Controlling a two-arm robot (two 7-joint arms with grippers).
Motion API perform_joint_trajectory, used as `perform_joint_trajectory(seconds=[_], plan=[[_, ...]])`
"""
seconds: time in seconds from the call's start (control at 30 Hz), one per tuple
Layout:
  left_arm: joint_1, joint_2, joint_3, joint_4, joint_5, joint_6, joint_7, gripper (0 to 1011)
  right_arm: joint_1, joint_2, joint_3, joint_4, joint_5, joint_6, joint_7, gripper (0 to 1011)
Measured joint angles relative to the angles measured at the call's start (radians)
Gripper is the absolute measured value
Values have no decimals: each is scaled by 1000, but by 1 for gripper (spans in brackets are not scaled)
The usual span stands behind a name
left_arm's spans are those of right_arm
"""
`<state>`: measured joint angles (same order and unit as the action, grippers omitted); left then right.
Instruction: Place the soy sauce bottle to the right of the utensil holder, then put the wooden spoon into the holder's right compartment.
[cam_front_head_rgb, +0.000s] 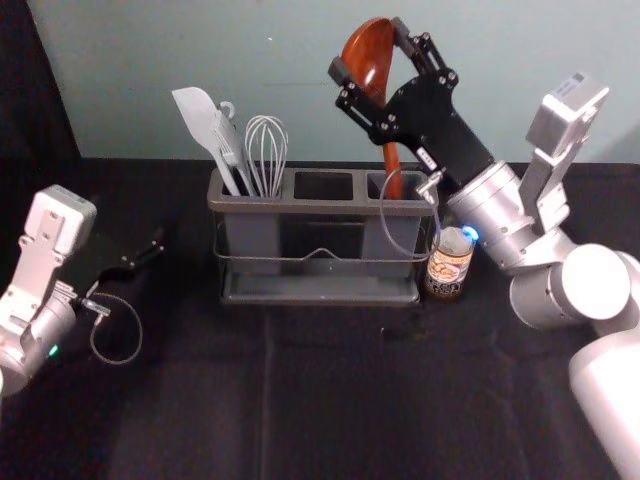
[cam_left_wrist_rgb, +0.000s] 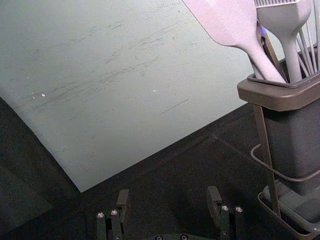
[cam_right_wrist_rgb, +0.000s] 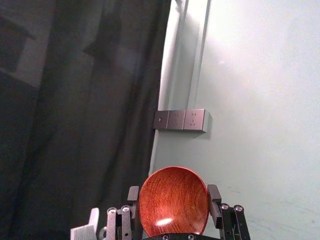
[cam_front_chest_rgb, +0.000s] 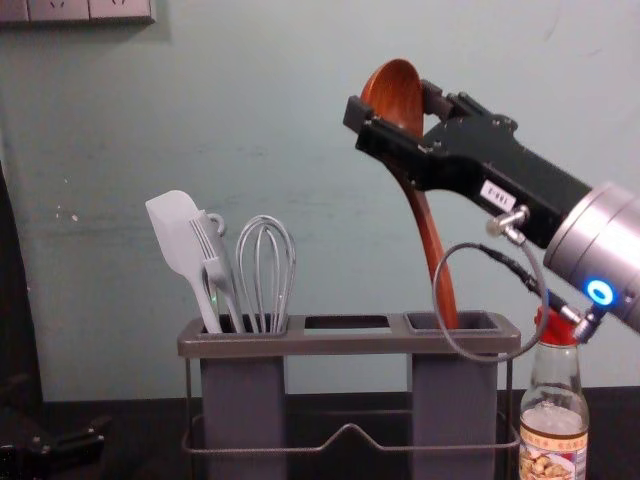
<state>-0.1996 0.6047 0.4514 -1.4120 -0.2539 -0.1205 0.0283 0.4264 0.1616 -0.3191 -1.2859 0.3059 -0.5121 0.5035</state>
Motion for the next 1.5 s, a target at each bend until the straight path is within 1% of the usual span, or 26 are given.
perform_joint_trajectory(seconds=[0.13,0.27,0.47,0.93,1.37,1.43,1.47,1.5], plan=[[0,0,0,0,0,0,0,1000,0,-14,-3,46,19,-50,24,837],[0,0,0,0,0,0,0,1000,-7,-26,-1,78,33,-84,37,837],[0,0,0,0,0,0,0,1000,-21,-39,10,110,42,-116,44,837],[0,0,0,0,0,0,0,1000,-43,-50,32,153,41,-146,51,837],[0,0,0,0,0,0,0,1000,-43,-50,37,188,30,-155,64,837],[0,0,0,0,0,0,0,1000,-43,-50,37,190,29,-155,65,854],[0,0,0,0,0,0,0,1000,-43,-51,39,191,30,-155,66,898],[0,0,0,0,0,0,0,1000,-44,-51,40,191,31,-155,66,916]])
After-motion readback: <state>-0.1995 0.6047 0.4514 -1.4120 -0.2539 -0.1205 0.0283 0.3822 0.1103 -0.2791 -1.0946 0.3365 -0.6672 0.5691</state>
